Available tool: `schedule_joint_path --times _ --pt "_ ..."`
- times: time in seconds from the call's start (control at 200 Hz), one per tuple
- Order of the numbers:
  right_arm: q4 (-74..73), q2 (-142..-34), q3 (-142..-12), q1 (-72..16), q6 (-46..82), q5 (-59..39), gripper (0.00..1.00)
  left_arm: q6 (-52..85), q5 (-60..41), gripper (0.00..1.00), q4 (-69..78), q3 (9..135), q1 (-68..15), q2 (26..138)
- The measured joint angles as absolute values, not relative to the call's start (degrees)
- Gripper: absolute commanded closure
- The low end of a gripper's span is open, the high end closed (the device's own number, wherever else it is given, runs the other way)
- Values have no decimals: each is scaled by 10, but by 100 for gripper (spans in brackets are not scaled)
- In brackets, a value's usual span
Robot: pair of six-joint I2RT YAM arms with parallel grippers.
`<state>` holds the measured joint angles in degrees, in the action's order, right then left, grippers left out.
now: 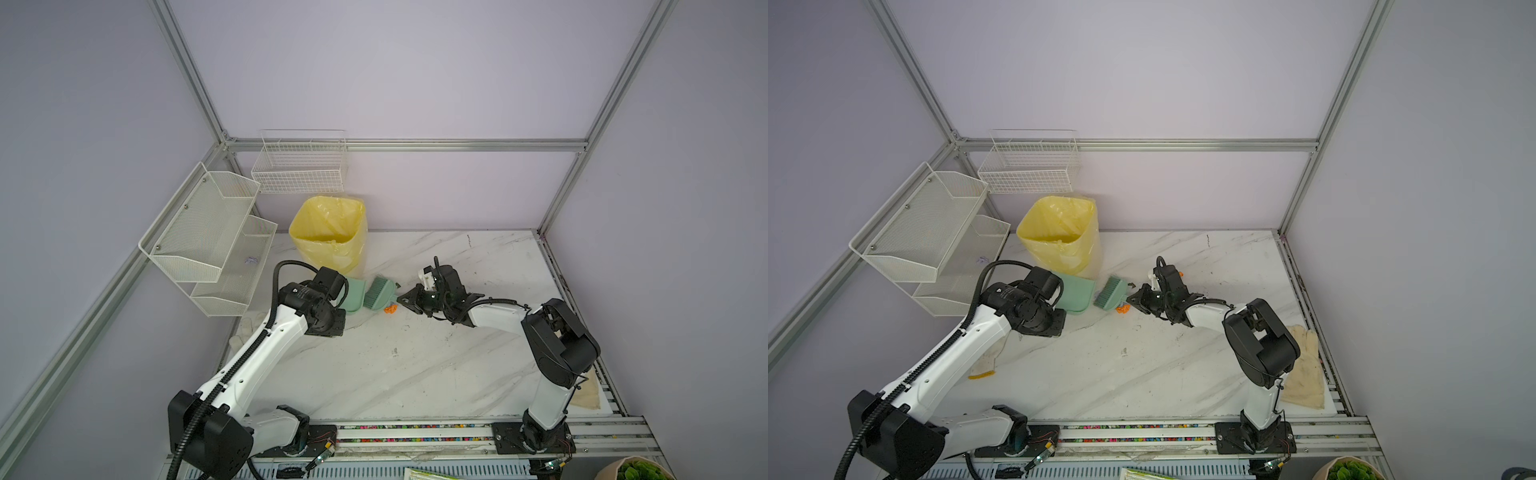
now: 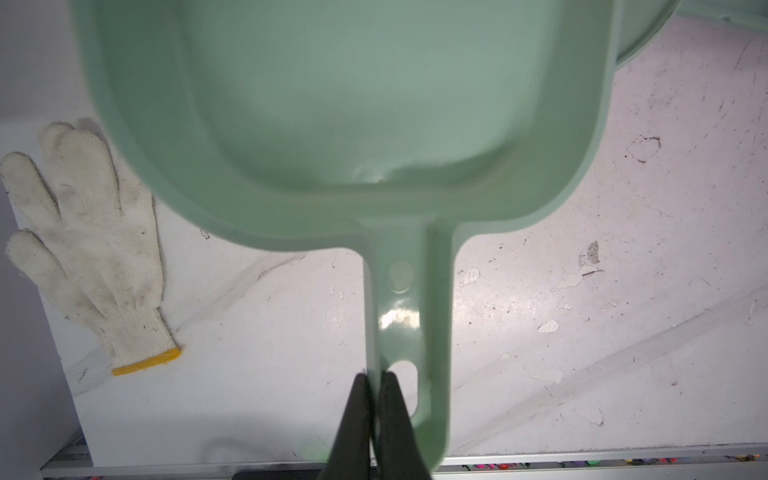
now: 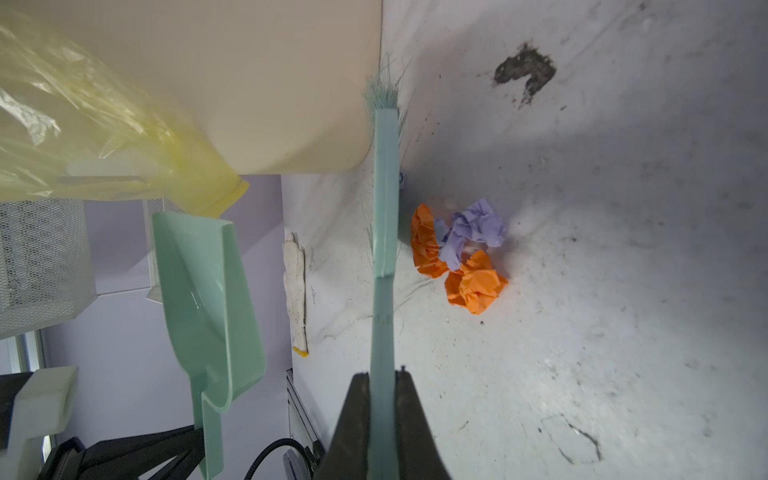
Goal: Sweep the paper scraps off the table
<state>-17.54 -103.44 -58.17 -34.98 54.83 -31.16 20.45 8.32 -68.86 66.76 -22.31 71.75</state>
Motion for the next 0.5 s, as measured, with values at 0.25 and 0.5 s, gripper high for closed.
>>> schedule_joint_path --times 0.25,0.5 --pt "-168 -1000 -559 -347 545 -308 100 199 91 100 -686 668 -223 729" --pt "-109 -907 -519 -340 530 -289 100 188 93 100 -676 668 -223 733"
